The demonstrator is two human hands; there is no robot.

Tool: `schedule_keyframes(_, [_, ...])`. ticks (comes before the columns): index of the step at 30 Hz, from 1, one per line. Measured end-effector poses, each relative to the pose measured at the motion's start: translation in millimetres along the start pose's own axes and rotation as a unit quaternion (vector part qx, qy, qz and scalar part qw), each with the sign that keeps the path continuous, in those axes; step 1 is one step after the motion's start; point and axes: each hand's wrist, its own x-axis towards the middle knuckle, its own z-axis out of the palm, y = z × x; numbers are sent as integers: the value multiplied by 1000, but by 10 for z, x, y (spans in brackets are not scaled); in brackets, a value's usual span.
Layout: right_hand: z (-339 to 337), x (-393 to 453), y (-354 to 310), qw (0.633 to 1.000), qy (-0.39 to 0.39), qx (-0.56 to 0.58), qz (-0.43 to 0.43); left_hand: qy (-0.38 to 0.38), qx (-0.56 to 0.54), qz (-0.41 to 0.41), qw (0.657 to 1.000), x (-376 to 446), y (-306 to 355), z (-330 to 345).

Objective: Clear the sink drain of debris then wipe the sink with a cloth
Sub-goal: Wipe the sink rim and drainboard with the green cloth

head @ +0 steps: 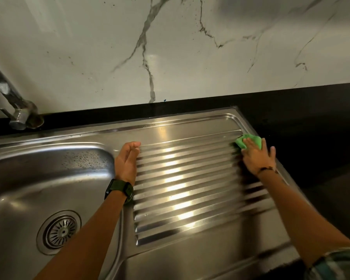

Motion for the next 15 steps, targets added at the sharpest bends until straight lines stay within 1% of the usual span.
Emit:
schedule_keyframes(2, [6, 39, 52, 1000, -7, 5, 12, 5, -18, -8, 1000, -15, 24, 11])
schedule_keyframes(3, [27, 33, -2, 1000, 2, 13, 18, 9, -24, -11, 1000, -17, 33, 21])
schedule_keyframes(5, [71, -24, -218, 999, 25, 26, 24, 15, -34, -15, 999, -18, 51, 40])
schedule_keyframes(6, [102, -81, -368, 999, 31, 23, 5, 14, -43, -18, 999, -21, 61, 46])
schedule_keyframes(8, [219, -263, -758, 997, 34, 22, -70, 11, -54, -19, 998, -22, 62, 32])
schedule_keyframes(10, [373, -512, -1245, 988, 27, 35, -148, 13, -43, -20, 999, -25, 61, 24])
schedule_keyframes(13, [580, -855, -1978, 966, -7, 50, -254, 25, -27, -29, 999, -13, 69, 35])
schedule_keyframes(15, [637, -998, -2290, 949, -26, 42, -312, 28, -34, -39, 998, -22, 63, 30])
